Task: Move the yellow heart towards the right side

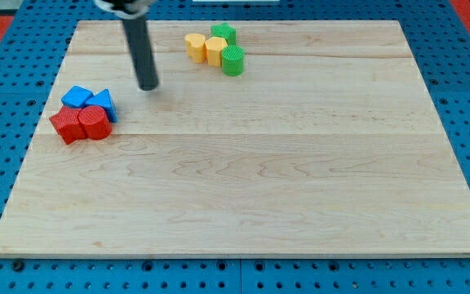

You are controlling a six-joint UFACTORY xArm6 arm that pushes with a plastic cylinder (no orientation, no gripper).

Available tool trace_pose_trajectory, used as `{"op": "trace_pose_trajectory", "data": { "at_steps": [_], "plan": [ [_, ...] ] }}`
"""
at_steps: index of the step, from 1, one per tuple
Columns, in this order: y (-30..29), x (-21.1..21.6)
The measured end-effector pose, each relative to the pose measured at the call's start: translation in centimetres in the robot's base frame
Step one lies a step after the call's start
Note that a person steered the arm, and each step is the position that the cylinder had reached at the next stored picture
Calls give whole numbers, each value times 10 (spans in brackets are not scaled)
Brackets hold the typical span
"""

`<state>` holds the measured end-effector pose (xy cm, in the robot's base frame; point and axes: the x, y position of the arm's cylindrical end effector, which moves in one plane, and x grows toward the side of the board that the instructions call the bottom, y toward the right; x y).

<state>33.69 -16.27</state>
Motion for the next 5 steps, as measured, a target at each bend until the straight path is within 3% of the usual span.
{"op": "trace_pose_trajectory", "data": {
  "at_steps": [1,2,3,5],
  "plan": [
    [-36,-36],
    [-11,-63],
    [57,-67],
    [72,-82]
  ]
}}
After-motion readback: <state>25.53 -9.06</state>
